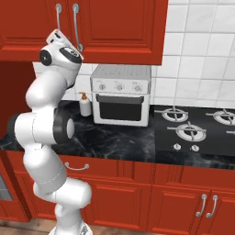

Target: Close all open cabinet doors.

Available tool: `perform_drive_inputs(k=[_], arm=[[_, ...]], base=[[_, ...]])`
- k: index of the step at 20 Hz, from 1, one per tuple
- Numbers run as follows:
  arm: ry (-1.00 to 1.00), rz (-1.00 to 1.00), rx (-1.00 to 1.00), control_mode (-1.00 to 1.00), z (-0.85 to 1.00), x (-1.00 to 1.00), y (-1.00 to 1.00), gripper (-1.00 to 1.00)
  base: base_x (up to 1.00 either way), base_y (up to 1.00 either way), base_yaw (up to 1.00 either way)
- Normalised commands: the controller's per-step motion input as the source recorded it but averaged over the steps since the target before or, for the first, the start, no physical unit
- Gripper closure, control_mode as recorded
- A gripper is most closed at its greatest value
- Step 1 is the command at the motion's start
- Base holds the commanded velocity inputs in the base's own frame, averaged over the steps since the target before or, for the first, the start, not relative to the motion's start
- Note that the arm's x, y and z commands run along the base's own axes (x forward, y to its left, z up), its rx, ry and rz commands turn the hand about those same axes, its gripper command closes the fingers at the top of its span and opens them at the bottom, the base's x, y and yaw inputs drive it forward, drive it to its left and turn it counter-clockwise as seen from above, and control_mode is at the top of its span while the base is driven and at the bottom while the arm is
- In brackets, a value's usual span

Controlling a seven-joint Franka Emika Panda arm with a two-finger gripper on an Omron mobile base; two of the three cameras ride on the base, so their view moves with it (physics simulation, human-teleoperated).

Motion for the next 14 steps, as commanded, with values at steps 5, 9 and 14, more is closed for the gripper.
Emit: perform_drive_inputs(k=[5, 9, 14], arm=[[0.27, -0.12, 0.12, -1.00, -0.71, 0.04, -0.37, -1.00], [0.31, -0.13, 0.15, -1.00, -0.78, 0.00, -0.44, -1.00], [0.20, -0.10, 0.10, -1.00, -0.30, 0.00, -0.34, -1.00]], base=[[0.00, 0.00, 0.00], [0.00, 0.00, 0.00], [0.00, 0.00, 0.00]])
